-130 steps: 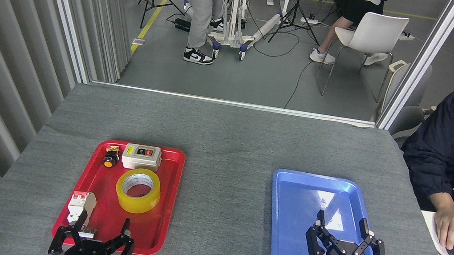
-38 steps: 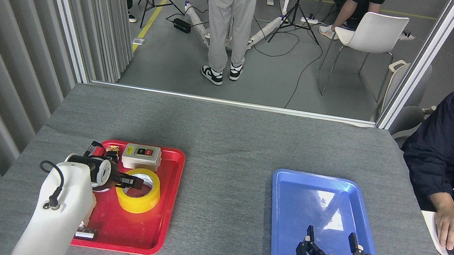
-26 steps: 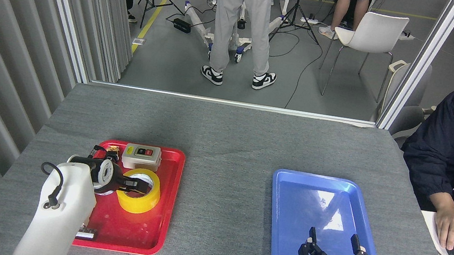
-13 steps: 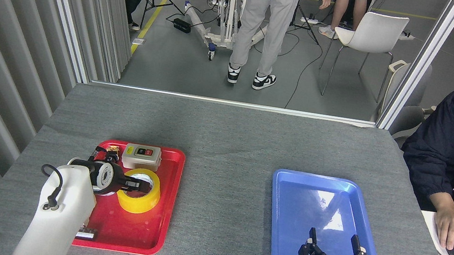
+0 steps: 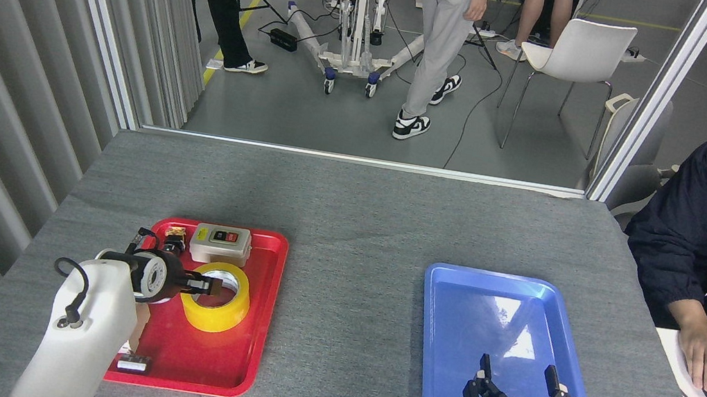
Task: Place and move tape with both arms
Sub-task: 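Grasp the yellow tape roll's rim with the left gripper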
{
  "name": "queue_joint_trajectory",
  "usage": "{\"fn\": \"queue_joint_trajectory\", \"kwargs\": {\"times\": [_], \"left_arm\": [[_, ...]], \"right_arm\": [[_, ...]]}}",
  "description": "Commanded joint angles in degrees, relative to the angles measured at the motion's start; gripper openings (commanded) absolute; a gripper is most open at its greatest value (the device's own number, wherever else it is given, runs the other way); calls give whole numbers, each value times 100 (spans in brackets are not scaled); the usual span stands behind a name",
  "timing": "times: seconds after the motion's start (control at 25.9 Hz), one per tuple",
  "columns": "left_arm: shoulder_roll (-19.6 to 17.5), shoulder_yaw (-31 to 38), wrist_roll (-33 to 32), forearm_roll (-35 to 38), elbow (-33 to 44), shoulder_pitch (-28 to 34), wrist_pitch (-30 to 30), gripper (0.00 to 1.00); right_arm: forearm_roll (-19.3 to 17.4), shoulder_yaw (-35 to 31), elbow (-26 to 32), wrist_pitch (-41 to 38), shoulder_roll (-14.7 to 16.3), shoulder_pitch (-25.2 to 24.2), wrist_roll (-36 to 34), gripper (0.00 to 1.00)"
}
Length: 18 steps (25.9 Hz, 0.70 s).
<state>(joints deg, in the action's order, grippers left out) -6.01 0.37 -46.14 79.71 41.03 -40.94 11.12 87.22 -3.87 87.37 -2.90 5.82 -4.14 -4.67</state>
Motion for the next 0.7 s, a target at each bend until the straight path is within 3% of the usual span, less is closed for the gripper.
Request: {"fn": "queue_joint_trajectory", "kwargs": {"times": [0.0, 0.23, 0.43, 0.66], "left_arm": [[-58, -2, 8, 1, -122, 24, 145, 77], [-85, -2, 8, 1, -140, 24, 347, 77], [-85, -29, 17, 1, -140, 24, 347, 58], [-76, -29, 52, 1, -140, 24, 347, 51]], "right_arm": [[6, 0, 0, 9, -10, 1, 1, 100], [6, 0, -9, 9, -37, 10, 1, 100], [14, 0, -9, 9, -46, 28, 1, 100], [14, 9, -9, 9, -54, 28, 1, 100]]}}
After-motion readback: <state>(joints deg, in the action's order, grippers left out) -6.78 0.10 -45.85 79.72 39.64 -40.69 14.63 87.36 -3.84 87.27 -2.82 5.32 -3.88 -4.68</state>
